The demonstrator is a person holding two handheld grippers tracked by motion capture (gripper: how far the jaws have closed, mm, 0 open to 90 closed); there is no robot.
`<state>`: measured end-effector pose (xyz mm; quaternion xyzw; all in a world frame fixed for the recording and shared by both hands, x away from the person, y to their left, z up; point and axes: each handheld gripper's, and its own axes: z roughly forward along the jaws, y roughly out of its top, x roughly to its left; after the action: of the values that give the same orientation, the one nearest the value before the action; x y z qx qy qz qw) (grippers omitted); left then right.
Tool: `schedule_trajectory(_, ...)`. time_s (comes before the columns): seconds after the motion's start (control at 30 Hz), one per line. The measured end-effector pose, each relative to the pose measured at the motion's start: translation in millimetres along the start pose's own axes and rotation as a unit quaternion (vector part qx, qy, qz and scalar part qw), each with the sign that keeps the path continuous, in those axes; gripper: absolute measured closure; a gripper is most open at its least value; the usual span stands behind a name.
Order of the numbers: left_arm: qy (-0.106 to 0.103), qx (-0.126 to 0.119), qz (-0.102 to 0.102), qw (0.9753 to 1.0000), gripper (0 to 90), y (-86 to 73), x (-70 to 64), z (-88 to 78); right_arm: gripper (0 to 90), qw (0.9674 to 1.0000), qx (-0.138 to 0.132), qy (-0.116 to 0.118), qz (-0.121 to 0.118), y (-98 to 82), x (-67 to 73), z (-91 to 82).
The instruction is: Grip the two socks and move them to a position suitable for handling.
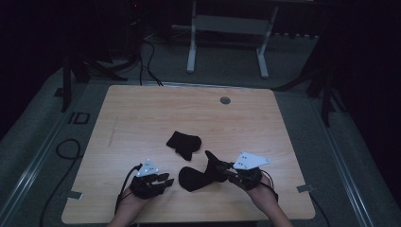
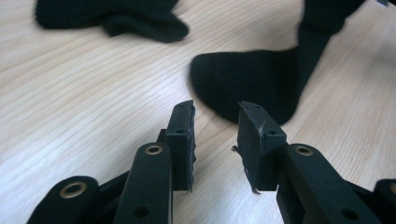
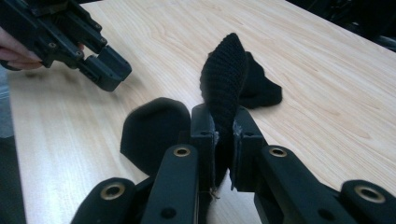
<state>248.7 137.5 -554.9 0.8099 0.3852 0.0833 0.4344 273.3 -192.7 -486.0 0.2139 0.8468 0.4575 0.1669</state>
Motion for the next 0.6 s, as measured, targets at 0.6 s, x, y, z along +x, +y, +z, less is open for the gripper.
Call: schedule_trajectory(0.6,0.022,0.080,0.034,0.9959,65.4,37.6,-2.1,58.9,81.7,1.0000,0.006,0.000,0.006,-6.0,-3.8,-3.2)
